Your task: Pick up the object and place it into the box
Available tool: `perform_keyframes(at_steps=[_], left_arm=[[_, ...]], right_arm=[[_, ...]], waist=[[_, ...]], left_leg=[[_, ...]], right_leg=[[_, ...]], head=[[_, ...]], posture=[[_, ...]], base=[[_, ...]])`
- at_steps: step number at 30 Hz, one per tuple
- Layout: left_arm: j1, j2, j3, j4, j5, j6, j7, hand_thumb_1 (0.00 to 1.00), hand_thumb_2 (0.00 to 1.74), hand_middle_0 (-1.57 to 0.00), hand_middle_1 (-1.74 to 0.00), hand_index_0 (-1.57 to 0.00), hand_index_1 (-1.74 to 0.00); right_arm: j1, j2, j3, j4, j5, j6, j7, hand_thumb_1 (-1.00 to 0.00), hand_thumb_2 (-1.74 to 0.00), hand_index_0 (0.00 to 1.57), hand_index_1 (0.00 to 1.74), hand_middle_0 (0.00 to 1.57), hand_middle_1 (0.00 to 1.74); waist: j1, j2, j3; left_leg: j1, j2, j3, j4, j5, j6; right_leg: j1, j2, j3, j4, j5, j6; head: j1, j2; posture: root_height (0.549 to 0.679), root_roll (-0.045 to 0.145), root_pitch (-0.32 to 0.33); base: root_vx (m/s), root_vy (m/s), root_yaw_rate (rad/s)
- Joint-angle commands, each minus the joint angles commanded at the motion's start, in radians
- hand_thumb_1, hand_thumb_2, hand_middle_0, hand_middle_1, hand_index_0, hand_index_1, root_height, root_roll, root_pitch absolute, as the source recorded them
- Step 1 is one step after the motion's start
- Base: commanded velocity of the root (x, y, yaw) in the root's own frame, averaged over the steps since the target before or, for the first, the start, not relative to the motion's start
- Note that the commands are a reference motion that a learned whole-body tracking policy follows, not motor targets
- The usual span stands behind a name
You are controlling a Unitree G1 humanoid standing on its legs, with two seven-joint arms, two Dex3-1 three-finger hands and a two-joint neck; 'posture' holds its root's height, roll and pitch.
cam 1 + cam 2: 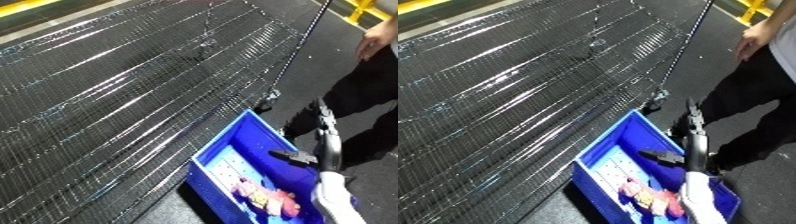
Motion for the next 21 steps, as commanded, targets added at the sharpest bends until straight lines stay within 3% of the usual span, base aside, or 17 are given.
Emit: perform_keyframes(at_steps=[9, 21], left_arm=[[0.027, -0.009, 0.018, -0.013, 0.024, 0.011, 0.002, 1.0, 1.74, -1.57, -1.74, -1.57, -1.74], [0.029, -0.022, 0.03, -0.029, 0.03, 0.014, 0.021, 1.0, 1.74, -1.57, -1.74, -1.57, -1.74]], right_arm=[[-0.053, -0.017, 0.077, -0.09, -0.022, 0.017, 0.033, 0.0, 0.0, 0.0, 0.0, 0.0, 0.0], [-0.184, -0.041, 0.206, -0.142, -0.012, 0.025, 0.066, 0.0, 0.0, 0.0, 0.0, 0.0, 0.0]], waist=[[0.049, -0.006, -0.001], [0.116, -0.02, 0.003]], left_leg=[[-0.01, -0.012, -0.022, 0.001, 0.006, 0.0019], [-0.033, -0.024, -0.049, 0.016, 0.009, 0.0017]], right_leg=[[0.004, 0.002, -0.009, 0.01, -0.006, -0.0004], [-0.002, 0.0001, -0.018, 0.032, -0.013, -0.0038]], head=[[-0.141, -0.021], [-0.353, -0.002]], posture=[[0.629, 0.064, -0.216], [0.629, 0.06, -0.211]], base=[[-0.003, 0.012, 0.091], [0.002, 0.014, 0.092]])
